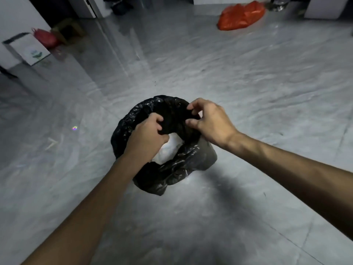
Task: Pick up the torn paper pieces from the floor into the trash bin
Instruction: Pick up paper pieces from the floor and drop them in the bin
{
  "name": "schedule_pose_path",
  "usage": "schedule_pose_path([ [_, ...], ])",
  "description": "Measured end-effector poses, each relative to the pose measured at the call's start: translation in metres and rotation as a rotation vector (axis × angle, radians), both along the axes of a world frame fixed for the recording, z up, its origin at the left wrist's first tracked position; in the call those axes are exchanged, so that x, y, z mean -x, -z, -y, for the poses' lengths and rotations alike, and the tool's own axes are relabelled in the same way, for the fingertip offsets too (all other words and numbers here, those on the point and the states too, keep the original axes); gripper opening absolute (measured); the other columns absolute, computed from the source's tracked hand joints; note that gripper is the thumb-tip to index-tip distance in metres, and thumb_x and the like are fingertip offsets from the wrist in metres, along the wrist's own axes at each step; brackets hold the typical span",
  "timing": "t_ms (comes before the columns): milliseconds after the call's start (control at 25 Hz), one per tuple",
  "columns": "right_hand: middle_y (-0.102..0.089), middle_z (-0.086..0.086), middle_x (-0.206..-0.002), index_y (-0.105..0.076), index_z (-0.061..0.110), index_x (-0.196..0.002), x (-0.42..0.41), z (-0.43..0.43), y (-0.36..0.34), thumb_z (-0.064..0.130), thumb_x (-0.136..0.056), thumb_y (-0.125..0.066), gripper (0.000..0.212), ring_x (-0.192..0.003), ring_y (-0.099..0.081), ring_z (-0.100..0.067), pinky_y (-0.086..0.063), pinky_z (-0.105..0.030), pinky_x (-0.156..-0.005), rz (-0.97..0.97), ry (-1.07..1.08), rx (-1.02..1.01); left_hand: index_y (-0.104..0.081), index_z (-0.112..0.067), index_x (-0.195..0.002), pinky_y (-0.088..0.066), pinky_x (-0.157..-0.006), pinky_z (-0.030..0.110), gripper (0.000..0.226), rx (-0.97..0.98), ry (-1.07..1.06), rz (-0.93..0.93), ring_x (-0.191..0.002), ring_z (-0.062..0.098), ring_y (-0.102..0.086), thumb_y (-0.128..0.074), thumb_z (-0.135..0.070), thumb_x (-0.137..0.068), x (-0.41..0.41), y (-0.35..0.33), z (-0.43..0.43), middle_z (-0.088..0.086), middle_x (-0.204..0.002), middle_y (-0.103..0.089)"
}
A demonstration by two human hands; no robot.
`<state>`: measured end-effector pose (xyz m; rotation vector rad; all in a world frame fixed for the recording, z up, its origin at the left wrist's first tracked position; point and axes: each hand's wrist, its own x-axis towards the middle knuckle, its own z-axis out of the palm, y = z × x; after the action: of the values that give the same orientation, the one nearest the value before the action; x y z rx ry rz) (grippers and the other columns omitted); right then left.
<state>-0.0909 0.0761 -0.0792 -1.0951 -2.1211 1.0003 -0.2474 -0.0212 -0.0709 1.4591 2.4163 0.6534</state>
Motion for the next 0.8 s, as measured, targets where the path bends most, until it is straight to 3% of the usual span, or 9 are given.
schedule_pose_path([
  [160,-0.068,0.002,-0.089,-0.066,0.018,-0.098,-0.095,-0.003,0.003,0.012,-0.083,-0.061,0.017,-0.06,-0.051,-0.002,-0.039,-0.016,-0.058,0.032,0.082,0.117,-0.055,-0.027,-0.11,-0.047,-0.073,0.031,0.038,-0.091,0.266,0.046,-0.073,0.015,-0.053,-0.069,-0.023,-0.075,-0.081,-0.016,-0.035,-0.009,-0.096,-0.058],
  [280,-0.066,0.005,-0.08,-0.067,0.02,-0.093,-0.193,0.008,0.019,0.011,-0.083,-0.059,0.016,-0.05,-0.052,-0.001,-0.04,-0.012,-0.048,0.148,0.182,0.211,-0.053,-0.029,-0.113,-0.04,-0.069,0.027,0.038,-0.01,0.478,0.096,-0.074,0.012,-0.053,-0.068,-0.029,-0.078,-0.155,-0.02,-0.065,-0.009,-0.103,-0.057],
  [440,-0.063,0.001,-0.07,-0.068,0.017,-0.089,-0.317,0.032,0.054,0.007,-0.083,-0.061,0.014,-0.043,-0.049,-0.004,-0.037,-0.01,-0.04,0.097,0.483,0.395,-0.054,-0.03,-0.109,-0.043,-0.066,0.024,0.036,0.131,0.733,0.183,-0.076,0.006,-0.057,-0.069,-0.033,-0.077,-0.257,-0.011,-0.096,-0.009,-0.105,-0.06],
  [600,-0.063,-0.008,-0.077,-0.067,0.011,-0.089,-0.406,0.078,0.102,0.001,-0.082,-0.061,0.013,-0.054,-0.051,-0.017,-0.04,-0.024,-0.05,-0.065,0.868,0.659,-0.054,-0.027,-0.114,-0.045,-0.069,0.023,0.038,0.271,1.047,0.096,-0.079,0.002,-0.056,-0.067,-0.032,-0.079,-0.351,0.013,-0.114,-0.005,-0.113,-0.059],
  [720,-0.069,-0.009,-0.102,-0.067,0.015,-0.106,-0.468,0.094,0.129,0.015,-0.082,-0.064,0.024,-0.085,-0.065,-0.028,-0.05,-0.035,-0.076,0.281,1.036,0.415,-0.05,-0.024,-0.122,-0.047,-0.076,0.027,0.044,0.36,1.232,-0.047,-0.081,0.008,-0.054,-0.066,-0.032,-0.081,-0.413,0.036,-0.12,-0.002,-0.119,-0.055],
  [800,-0.059,-0.011,-0.121,-0.058,0.022,-0.122,-0.5,0.09,0.14,0.026,-0.083,-0.065,0.039,-0.099,-0.064,-0.035,-0.049,-0.038,-0.079,0.467,1.053,0.309,-0.048,-0.022,-0.126,-0.048,-0.089,0.035,0.047,0.382,1.279,-0.139,-0.088,0.015,-0.052,-0.065,-0.03,-0.082,-0.441,0.054,-0.127,0.001,-0.126,-0.052],
])
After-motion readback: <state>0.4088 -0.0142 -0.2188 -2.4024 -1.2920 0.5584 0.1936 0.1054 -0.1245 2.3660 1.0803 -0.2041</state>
